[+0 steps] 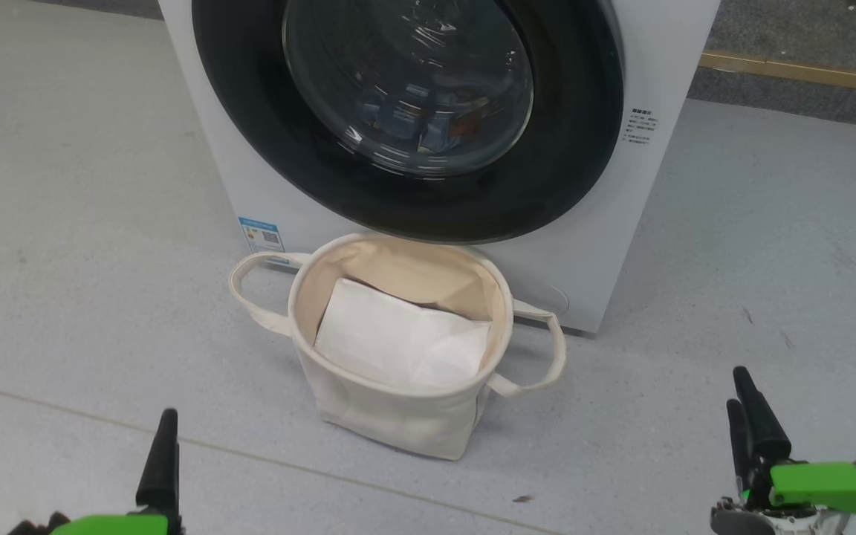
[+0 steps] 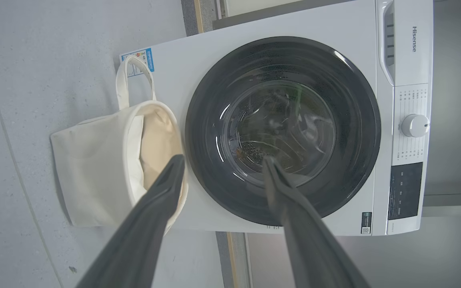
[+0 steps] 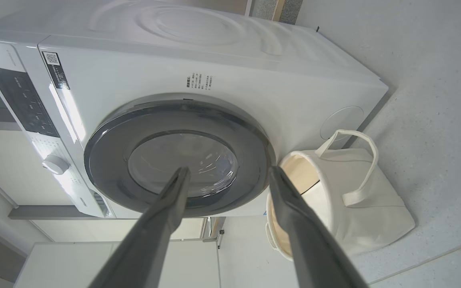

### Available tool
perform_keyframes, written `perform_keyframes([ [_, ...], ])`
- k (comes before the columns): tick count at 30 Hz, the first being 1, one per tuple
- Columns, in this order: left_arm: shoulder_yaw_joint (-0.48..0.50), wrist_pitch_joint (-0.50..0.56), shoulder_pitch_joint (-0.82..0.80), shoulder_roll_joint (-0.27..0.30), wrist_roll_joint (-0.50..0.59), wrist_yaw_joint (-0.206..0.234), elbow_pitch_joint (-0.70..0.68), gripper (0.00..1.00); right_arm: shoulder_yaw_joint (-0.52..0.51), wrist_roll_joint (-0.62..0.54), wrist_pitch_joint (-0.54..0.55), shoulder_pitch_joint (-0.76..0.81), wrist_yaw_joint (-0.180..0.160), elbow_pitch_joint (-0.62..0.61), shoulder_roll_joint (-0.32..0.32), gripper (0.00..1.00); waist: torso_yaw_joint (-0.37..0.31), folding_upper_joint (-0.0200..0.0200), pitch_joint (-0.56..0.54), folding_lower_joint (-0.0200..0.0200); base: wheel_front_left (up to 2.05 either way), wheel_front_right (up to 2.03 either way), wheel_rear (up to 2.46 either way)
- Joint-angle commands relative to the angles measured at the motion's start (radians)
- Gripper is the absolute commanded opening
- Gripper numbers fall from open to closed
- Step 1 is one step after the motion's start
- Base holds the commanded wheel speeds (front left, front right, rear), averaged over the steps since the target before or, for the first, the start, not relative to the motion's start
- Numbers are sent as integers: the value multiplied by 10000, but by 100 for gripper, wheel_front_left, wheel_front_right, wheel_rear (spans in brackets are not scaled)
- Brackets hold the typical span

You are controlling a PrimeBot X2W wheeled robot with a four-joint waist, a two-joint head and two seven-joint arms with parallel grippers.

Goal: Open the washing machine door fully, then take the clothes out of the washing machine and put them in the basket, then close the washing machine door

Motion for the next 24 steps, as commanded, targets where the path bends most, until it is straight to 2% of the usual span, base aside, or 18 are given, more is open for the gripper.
perform_keyframes([
  [1,150,-140,-557,69,419,19,-502,100,111,-320,-141,-602,2,-426,-133,100,6,0,2,-1,0,0,0],
  [14,-172,-550,-855,254,3555,130,-1406,100,737,-2071,-550,-1318,2,-810,-450,100,52,0,-13,-1,0,0,0],
  [24,-769,-842,-1031,593,5378,336,-1754,100,1152,-3792,-844,-1645,2,-991,-553,100,125,0,-83,-1,0,0,0],
])
